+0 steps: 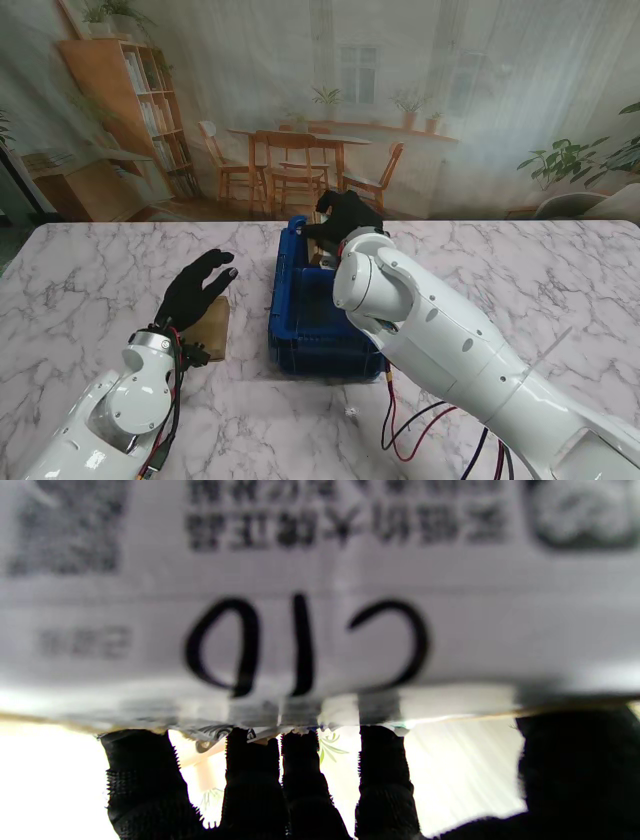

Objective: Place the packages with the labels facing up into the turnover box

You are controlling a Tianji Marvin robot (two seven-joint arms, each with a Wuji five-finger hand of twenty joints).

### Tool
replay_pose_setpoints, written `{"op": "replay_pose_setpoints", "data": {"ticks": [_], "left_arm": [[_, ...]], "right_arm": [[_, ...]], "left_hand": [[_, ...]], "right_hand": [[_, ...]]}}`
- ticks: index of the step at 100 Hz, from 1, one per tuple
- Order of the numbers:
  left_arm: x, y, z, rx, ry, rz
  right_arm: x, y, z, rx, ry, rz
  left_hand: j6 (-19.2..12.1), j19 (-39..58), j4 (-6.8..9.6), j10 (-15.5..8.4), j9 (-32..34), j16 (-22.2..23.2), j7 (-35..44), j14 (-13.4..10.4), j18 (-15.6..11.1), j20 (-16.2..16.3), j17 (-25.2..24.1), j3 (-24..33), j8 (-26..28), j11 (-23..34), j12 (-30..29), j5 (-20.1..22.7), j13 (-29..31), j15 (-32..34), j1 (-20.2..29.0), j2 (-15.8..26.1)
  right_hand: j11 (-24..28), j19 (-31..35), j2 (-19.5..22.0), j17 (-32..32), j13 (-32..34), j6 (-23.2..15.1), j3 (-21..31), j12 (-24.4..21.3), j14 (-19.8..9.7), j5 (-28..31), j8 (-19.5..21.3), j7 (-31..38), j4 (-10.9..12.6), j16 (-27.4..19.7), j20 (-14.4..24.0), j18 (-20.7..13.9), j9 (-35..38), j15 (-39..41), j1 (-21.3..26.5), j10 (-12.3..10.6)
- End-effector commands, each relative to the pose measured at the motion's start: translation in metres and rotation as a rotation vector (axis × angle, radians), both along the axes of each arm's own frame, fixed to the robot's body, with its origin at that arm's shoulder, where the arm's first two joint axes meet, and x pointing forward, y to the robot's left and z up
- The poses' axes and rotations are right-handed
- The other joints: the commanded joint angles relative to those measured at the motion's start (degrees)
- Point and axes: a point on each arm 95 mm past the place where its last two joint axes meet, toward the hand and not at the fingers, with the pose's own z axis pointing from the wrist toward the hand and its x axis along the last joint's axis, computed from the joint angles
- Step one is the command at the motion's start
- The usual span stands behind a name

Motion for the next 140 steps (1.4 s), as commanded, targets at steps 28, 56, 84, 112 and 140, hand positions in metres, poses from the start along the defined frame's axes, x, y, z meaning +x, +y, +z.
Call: {"op": "replay_pose_setpoints", "data": {"ticks": [28, 56, 84, 112, 140], "left_arm": [[-0.003, -0.001, -0.001, 0.003, 0.012, -0.007], [-0.004, 0.0, -0.002, 0.0, 0.011, -0.007], [-0.004, 0.0, -0.002, -0.001, 0.009, -0.007], [-0.004, 0.0, -0.002, -0.002, 0.009, -0.007], [-0.004, 0.0, -0.002, -0.004, 0.008, -0.007]], "right_arm": [[0.012, 0.003, -0.02, -0.034, 0.035, -0.034], [0.021, 0.004, -0.032, -0.055, 0.035, -0.076], [0.026, 0.007, -0.042, -0.059, 0.076, -0.068], [0.02, 0.011, -0.039, -0.029, 0.08, -0.044], [0.003, 0.001, -0.013, 0.022, 0.017, 0.008]], "left_hand": [[-0.58, -1.2, -0.77, -0.42, -0.78, 0.5, -0.51, -0.68, -0.06, 1.28, 0.16, -1.41, -0.14, 0.29, 0.47, -0.59, 0.84, 1.16, 1.18, 2.91], [-0.64, -1.2, -0.77, -0.43, -0.8, 0.49, -0.52, -0.76, -0.08, 1.27, 0.17, -1.39, -0.14, 0.28, 0.46, -0.62, 0.87, 1.16, 1.14, 2.81], [-0.73, -1.23, -0.79, -0.56, -0.75, 0.47, -0.55, -0.85, -0.04, 1.25, 0.13, -1.46, -0.16, 0.3, 0.46, -0.7, 0.87, 1.13, 0.92, 2.77], [-0.79, -1.25, -0.8, -0.57, -0.79, 0.46, -0.52, -0.82, -0.13, 1.22, 0.11, -1.43, -0.16, 0.28, 0.45, -0.68, 0.9, 1.13, 0.86, 2.81], [-0.68, -1.22, -0.79, -0.51, -0.82, 0.46, -0.53, -0.79, -0.04, 1.23, 0.16, -1.41, -0.17, 0.28, 0.45, -0.73, 0.89, 1.13, 0.88, 2.84]], "right_hand": [[1.39, 15.66, 5.41, 1.97, 2.2, 1.46, 5.86, -0.17, 1.42, -1.9, -0.02, -0.91, -1.09, 1.88, 2.96, -15.26, -3.76, 13.37, 9.01, 1.54], [-7.98, 6.78, 4.08, -10.62, -7.79, 5.4, -3.69, -4.68, 3.5, -9.37, -4.53, -7.1, -4.02, -2.02, 0.64, -8.31, -4.07, 4.01, -4.75, 0.95], [-34.46, -14.08, 5.13, -29.84, -18.17, 5.94, -8.31, -18.47, 3.11, -14.19, -14.61, -28.78, -4.74, -14.81, -13.81, -5.01, -4.29, -22.18, -11.33, -3.08], [-36.07, -15.88, 6.64, -30.61, -16.9, 5.71, -8.73, -18.98, 2.68, -13.86, -12.93, -33.63, -4.8, -15.85, -16.11, -5.66, -4.27, -25.99, -11.18, -3.51], [-34.06, -16.28, 8.54, -29.92, -15.69, 5.56, -11.28, -18.38, 2.0, -13.26, -9.74, -31.97, -3.99, -15.2, -15.45, -9.05, -4.07, -27.16, -8.25, -3.41]]}}
